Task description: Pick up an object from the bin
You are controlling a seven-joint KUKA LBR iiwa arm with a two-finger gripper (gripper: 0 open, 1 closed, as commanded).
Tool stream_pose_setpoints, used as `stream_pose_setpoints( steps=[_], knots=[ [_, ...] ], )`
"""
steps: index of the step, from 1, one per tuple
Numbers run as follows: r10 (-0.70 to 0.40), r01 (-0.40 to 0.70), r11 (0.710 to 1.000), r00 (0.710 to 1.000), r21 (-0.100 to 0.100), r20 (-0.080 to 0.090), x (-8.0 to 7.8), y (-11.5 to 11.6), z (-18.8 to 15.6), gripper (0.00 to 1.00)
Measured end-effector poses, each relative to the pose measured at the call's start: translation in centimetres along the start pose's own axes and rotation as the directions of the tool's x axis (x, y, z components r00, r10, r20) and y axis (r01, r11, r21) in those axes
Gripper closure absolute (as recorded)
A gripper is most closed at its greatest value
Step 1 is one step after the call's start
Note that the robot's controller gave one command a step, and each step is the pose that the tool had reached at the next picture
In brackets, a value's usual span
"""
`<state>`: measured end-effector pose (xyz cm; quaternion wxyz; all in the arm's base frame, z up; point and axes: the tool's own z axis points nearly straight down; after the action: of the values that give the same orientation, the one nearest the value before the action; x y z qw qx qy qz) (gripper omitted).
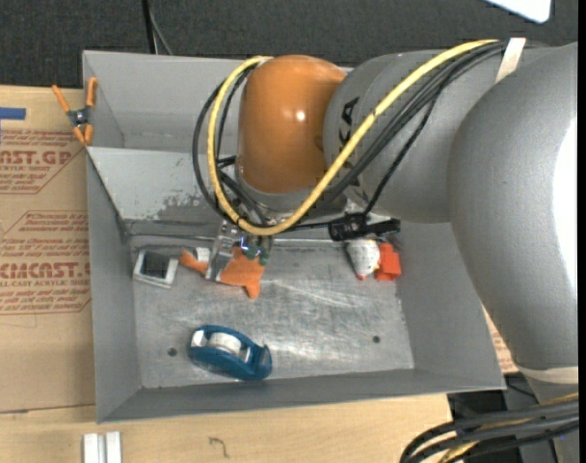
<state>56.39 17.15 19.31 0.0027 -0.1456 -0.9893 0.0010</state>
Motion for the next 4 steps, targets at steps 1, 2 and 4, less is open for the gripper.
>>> stream_pose_setpoints(
  steps=[1,2,4],
  knots=[
    [-0.047,0.047,0.999,0.999,-0.003,0.008,0.3,0.4,-4.1,0.0],
    [-0.047,0.047,0.999,0.999,-0.004,0.007,0.3,0.4,-4.1,0.0],
    [0.052,-0.052,0.999,0.999,-0.004,0.005,-3.4,-1.3,10.6,1.0]
  ],
)
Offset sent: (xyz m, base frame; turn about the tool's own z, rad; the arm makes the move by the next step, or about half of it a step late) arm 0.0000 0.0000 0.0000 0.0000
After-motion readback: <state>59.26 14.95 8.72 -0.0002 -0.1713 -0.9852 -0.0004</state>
